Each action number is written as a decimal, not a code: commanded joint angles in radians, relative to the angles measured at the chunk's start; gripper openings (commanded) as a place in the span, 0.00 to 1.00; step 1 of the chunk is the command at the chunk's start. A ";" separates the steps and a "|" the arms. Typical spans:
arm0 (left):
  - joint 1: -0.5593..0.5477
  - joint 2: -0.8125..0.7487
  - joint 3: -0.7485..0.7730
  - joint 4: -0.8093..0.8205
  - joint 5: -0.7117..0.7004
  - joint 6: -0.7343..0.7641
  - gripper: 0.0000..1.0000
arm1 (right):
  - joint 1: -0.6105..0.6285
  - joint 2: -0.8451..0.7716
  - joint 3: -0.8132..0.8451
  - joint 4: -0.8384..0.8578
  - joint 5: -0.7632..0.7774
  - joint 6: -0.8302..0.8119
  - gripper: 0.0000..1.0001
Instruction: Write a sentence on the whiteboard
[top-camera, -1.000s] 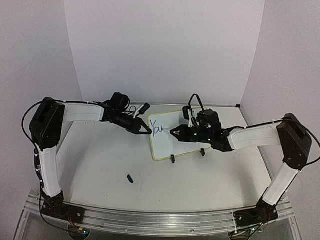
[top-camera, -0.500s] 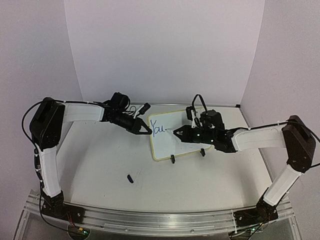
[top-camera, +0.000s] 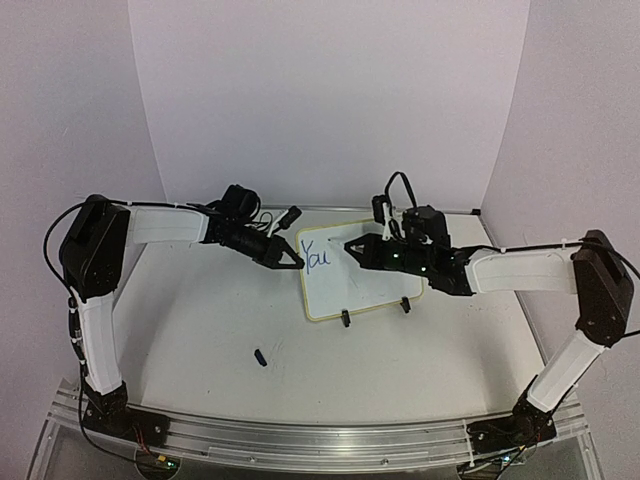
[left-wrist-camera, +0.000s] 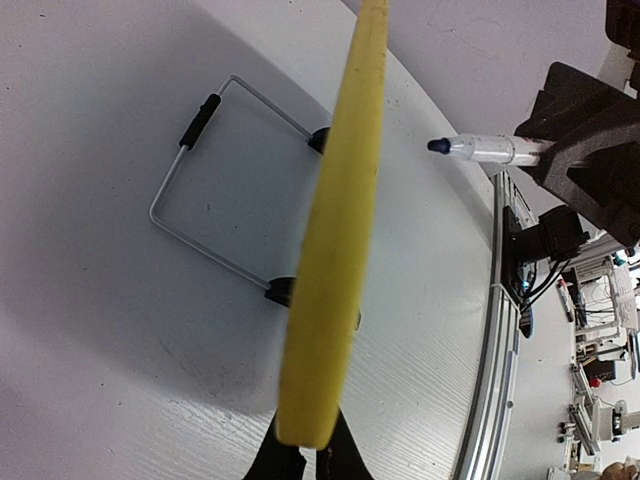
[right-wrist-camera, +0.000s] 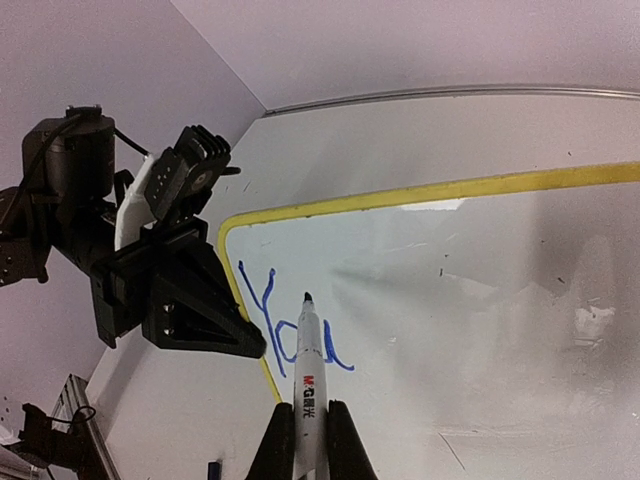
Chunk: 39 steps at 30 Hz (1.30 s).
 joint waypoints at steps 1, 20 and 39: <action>-0.013 0.008 0.016 -0.023 -0.009 0.021 0.00 | -0.005 0.027 0.045 0.012 0.030 -0.017 0.00; -0.014 0.010 0.018 -0.026 -0.011 0.023 0.00 | -0.005 0.040 0.023 0.001 0.085 -0.004 0.00; -0.015 0.012 0.019 -0.028 -0.012 0.023 0.00 | -0.005 0.017 -0.022 0.004 0.047 0.007 0.00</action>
